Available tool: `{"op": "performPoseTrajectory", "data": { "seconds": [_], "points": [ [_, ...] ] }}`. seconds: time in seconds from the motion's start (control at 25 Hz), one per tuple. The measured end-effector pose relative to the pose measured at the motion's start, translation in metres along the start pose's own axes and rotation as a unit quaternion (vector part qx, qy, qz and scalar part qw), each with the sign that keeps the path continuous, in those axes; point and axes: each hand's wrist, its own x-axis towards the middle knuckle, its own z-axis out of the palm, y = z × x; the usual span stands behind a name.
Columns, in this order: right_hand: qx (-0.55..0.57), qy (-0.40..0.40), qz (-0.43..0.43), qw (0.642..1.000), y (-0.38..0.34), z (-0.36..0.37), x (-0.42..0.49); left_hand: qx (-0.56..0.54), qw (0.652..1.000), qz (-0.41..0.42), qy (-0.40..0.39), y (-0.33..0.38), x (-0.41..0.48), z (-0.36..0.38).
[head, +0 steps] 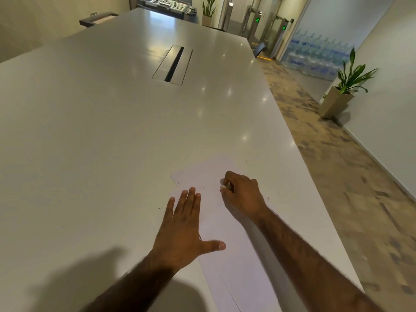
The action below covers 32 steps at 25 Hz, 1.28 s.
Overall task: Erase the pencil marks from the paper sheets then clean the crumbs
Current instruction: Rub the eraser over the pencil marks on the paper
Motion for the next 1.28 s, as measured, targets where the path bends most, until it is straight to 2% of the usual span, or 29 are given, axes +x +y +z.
{"op": "performPoseTrajectory", "data": {
  "seconds": [0.16, 0.24, 0.32, 0.4, 0.44, 0.52, 0.6, 0.68, 0.76, 0.84, 0.88, 0.96, 1.04, 1.12, 1.2, 1.28],
  "points": [
    [0.008, -0.024, 0.028, 0.999, 0.003, -0.01, -0.002, 0.01, 0.999, -0.037, 0.026, -0.013, 0.001, -0.005],
    [0.031, -0.003, 0.028, 0.999, -0.007, -0.006, -0.005, 0.012, 0.999, -0.036, 0.028, -0.014, 0.001, -0.004],
    [0.069, 0.003, -0.024, 0.997, -0.033, 0.011, -0.016, 0.013, 0.999, -0.03, 0.027, -0.013, 0.002, -0.002],
    [0.053, -0.007, -0.084, 0.995, -0.053, 0.028, -0.025, 0.023, 0.999, -0.031, 0.022, -0.014, 0.004, -0.001],
    [0.039, 0.003, -0.085, 0.996, -0.052, 0.031, -0.022, 0.023, 0.999, -0.033, 0.019, -0.014, 0.004, -0.001],
    [-0.001, 0.038, -0.017, 0.999, -0.031, 0.023, -0.003, 0.012, 0.999, -0.036, 0.016, -0.015, 0.005, -0.001],
    [-0.003, 0.055, 0.107, 0.993, -0.005, 0.005, 0.013, 0.009, 0.999, -0.036, 0.011, -0.015, 0.005, -0.001],
    [0.02, 0.073, 0.144, 0.987, -0.004, 0.001, 0.018, 0.009, 0.999, -0.034, 0.012, -0.016, 0.004, 0.0],
    [0.044, 0.086, 0.081, 0.992, -0.033, 0.02, 0.01, 0.005, 0.999, -0.03, 0.017, -0.015, 0.004, 0.0],
    [0.034, 0.061, -0.013, 0.997, -0.063, 0.042, -0.007, 0.016, 0.999, -0.028, 0.024, -0.014, 0.004, -0.002],
    [0.024, 0.051, -0.031, 0.998, -0.064, 0.045, -0.009, 0.021, 0.999, -0.028, 0.02, -0.014, 0.004, -0.002],
    [0.01, 0.046, 0.009, 0.999, -0.039, 0.032, 0.004, 0.018, 0.999, -0.034, 0.004, -0.014, 0.005, -0.004],
    [-0.006, 0.057, 0.101, 0.993, -0.006, 0.007, 0.015, 0.016, 0.999, -0.038, -0.008, -0.014, 0.005, -0.005],
    [0.024, 0.064, 0.154, 0.986, 0.015, -0.012, 0.02, 0.015, 0.999, -0.036, -0.007, -0.014, 0.004, -0.005],
    [0.061, 0.063, 0.128, 0.988, 0.007, -0.009, 0.013, 0.014, 0.999, -0.037, -0.008, -0.014, 0.004, -0.004],
    [0.056, 0.054, 0.055, 0.995, -0.004, 0.006, -0.007, 0.018, 0.999, -0.041, -0.011, -0.012, 0.005, -0.004]
  ]
}}
